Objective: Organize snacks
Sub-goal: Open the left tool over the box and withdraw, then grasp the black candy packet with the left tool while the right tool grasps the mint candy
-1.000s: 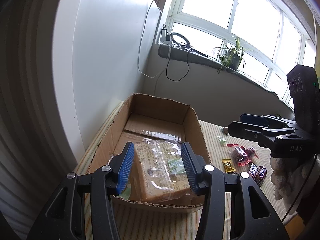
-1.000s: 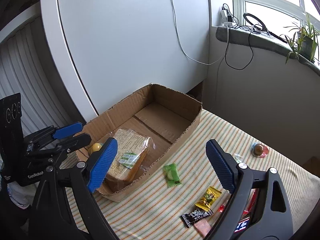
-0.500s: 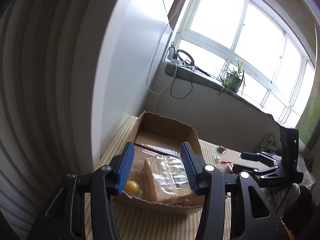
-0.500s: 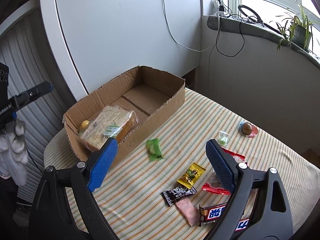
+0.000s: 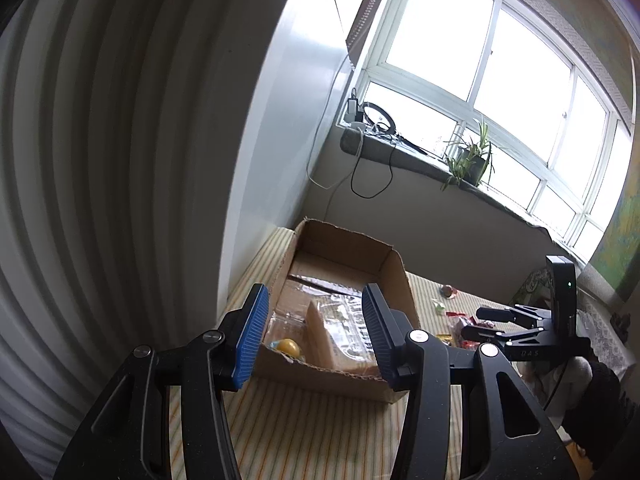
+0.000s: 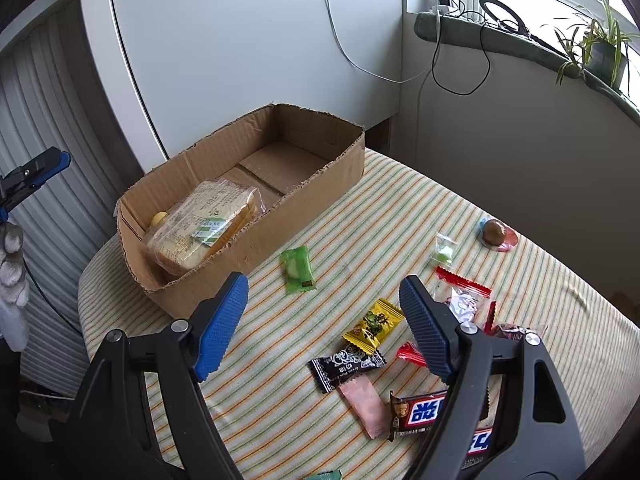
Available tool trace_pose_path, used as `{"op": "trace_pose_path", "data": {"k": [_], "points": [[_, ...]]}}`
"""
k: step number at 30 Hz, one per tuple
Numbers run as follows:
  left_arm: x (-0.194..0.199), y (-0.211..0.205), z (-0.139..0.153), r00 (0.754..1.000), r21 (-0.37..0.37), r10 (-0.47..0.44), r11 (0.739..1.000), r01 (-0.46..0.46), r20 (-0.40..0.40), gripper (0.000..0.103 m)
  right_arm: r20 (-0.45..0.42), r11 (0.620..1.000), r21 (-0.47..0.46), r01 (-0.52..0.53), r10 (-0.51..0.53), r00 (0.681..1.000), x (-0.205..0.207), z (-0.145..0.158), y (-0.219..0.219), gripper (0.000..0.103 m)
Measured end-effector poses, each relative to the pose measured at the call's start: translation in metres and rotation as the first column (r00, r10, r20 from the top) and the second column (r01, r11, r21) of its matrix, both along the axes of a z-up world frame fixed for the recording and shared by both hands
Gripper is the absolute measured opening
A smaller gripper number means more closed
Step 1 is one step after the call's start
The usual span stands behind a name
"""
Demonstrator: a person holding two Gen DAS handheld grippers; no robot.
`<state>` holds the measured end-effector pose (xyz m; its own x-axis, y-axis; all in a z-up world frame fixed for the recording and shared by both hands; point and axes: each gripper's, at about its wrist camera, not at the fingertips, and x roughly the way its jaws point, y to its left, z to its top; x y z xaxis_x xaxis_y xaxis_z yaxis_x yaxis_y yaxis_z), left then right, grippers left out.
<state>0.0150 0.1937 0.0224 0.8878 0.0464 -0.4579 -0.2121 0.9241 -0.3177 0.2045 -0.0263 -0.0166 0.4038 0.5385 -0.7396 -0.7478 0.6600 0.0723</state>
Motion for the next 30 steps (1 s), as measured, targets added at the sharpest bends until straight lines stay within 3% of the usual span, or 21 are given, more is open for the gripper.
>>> {"op": "trace_pose_path", "data": {"k": [11, 21, 30], "points": [[0.018, -0.067, -0.019, 0.981, -0.004, -0.184, 0.983, 0.184, -0.058, 0.047, -0.014, 0.998, -0.054, 0.012, -0.013, 1.0, -0.055, -0.026, -0.067, 0.074], [0.063, -0.153, -0.042, 0.918, 0.01, -0.37, 0.927, 0.375, -0.145, 0.047, -0.053, 0.998, -0.063, 0.002, -0.006, 0.999, -0.082, -0.06, -0.086, 0.064], [0.106, -0.197, -0.07, 0.872, 0.027, -0.418, 0.898, 0.438, -0.257, 0.042, -0.064, 0.997, -0.075, -0.001, -0.004, 0.998, -0.083, -0.068, -0.089, 0.06]]}}
